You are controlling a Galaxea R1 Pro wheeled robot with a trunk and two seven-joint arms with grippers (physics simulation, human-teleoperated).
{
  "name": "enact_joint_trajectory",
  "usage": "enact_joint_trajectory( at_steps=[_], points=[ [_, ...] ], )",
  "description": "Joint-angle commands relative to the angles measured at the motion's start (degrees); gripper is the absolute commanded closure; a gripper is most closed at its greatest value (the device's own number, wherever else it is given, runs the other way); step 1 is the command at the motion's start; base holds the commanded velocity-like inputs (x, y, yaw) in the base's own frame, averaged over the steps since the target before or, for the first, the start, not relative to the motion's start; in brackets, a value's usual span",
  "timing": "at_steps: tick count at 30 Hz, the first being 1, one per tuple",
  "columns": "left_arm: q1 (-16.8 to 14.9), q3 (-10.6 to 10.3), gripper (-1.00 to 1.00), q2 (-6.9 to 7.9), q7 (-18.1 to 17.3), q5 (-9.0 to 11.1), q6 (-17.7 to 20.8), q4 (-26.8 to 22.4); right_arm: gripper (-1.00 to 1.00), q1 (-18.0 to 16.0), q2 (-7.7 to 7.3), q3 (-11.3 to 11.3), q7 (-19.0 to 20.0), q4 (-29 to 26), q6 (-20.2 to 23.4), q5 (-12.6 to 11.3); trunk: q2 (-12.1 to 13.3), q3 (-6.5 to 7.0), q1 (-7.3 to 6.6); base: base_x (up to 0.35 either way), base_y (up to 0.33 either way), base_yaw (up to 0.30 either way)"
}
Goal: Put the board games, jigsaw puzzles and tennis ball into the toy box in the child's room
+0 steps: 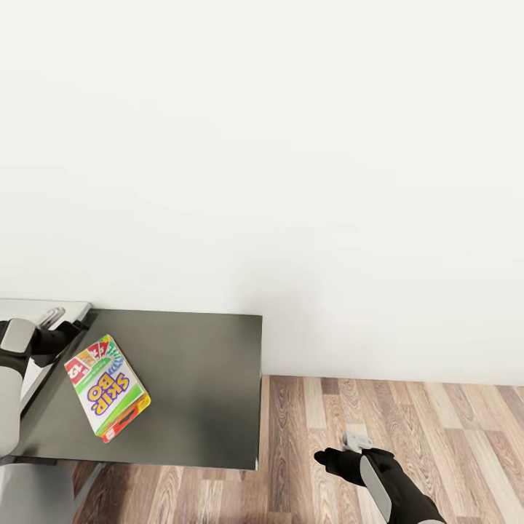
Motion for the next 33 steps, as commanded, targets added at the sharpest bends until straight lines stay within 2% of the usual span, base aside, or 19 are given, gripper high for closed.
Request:
enact_joint_trajectory(
  at_steps=[1,6,22,33],
  points=[
    [-0.1,0.2,-1.00,0.01,0.5,0.6,0.2,-0.1,-1.00,0.0,0.05,-0.4,0.2,-0.1,0.3,0.0,-0.1,-0.09,0.03,0.000,0.000,0.000],
    [-1.4,0.2,-1.00,0.09,0.5,0.7,0.5,-0.1,-1.00,0.0,0.05,-0.4,0.2,-0.1,0.3,0.0,-0.1,-0.10,0.03,0.000,0.000,0.000],
    [-2.0,0.5,-1.00,0.24,1.0,0.7,0.3,-0.1,-1.00,0.0,0.04,-0.4,0.2,-0.1,0.3,0.0,-0.1,-0.12,0.03,0.000,0.000,0.000],
    [-2.5,0.6,-1.00,-0.05,1.7,0.7,-1.5,0.0,-1.00,0.0,0.11,-0.4,0.2,-0.1,0.3,0.0,-0.1,-0.93,0.03,0.000,0.000,0.000]
  ],
)
